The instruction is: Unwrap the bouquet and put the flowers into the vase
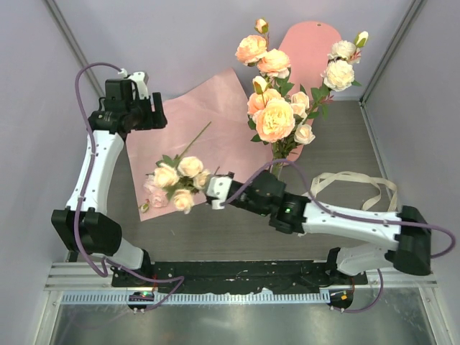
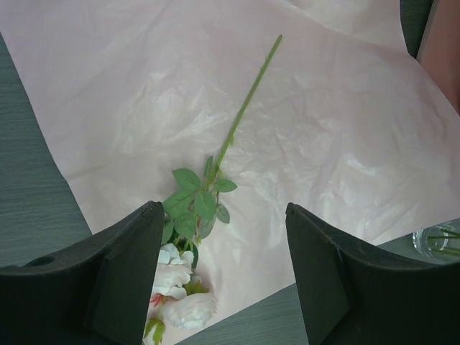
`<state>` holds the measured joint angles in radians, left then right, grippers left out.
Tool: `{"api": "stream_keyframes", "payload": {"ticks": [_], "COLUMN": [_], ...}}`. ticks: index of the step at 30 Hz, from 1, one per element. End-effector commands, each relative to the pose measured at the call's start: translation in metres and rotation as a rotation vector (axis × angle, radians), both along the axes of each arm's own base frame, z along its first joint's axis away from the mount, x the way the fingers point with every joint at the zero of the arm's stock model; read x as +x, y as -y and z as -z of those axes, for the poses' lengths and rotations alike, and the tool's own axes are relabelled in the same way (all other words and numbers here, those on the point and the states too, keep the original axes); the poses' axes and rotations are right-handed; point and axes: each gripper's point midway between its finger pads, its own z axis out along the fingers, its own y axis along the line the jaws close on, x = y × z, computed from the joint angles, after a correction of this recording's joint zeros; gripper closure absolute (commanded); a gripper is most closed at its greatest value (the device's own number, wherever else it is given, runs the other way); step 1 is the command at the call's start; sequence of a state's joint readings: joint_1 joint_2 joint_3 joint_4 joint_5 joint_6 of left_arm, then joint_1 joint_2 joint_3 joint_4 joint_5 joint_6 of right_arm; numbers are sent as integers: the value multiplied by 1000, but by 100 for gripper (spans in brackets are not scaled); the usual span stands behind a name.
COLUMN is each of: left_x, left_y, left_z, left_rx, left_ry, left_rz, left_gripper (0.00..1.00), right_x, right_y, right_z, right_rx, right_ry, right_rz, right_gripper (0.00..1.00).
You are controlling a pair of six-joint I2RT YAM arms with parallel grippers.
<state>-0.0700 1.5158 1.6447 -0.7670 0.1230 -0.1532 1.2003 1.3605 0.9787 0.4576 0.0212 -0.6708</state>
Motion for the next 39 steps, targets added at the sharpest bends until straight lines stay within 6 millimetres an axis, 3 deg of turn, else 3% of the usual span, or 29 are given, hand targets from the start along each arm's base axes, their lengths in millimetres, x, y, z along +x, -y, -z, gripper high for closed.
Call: {"api": "stream_keyframes", "payload": {"ticks": [1,2,4,5,9,17,20,22,25,30,31,34,39], "left_x": [10,11,12,11,12,13,13,13,13,11,11,10,8], "left_y": [-5,-2,-1,1,3,10,14,16,21,29,30,33,37], "left_z": [-8,-8,-8,-8,-5,-1,0,2,3,6,6,6,6], "left_rx": [-28,-51,-66,-78,-82,-91,-89,-90,-92,-78,-75,-68,-62], "left_ry": [38,36,38,36,34,21,18,15,10,0,-3,-3,-5], "left_rz": [-23,-10,-6,-5,1,20,32,37,51,75,77,85,97], "left_gripper": [28,28,29,29,29,29,29,29,29,29,30,29,30], "right_x": [-54,-57,-64,-70,-84,-88,-73,-48,-19,6,10,16,28], "right_y": [30,49,66,84,123,199,235,270,308,319,330,336,334], "right_z": [-17,-32,-52,-72,-105,-161,-178,-188,-186,-173,-173,-175,-170], "right_rx": [101,122,181,222,281,395,500,634,821,899,944,1000,1018], "right_ry": [-422,-438,-507,-509,-514,-438,-407,-414,-491,-521,-518,-516,-513], "right_rz": [-191,-194,-203,-209,-207,-72,72,270,521,732,803,872,997], "right_gripper": [99,99,99,99,99,99,99,99,99,99,99,99,99]}}
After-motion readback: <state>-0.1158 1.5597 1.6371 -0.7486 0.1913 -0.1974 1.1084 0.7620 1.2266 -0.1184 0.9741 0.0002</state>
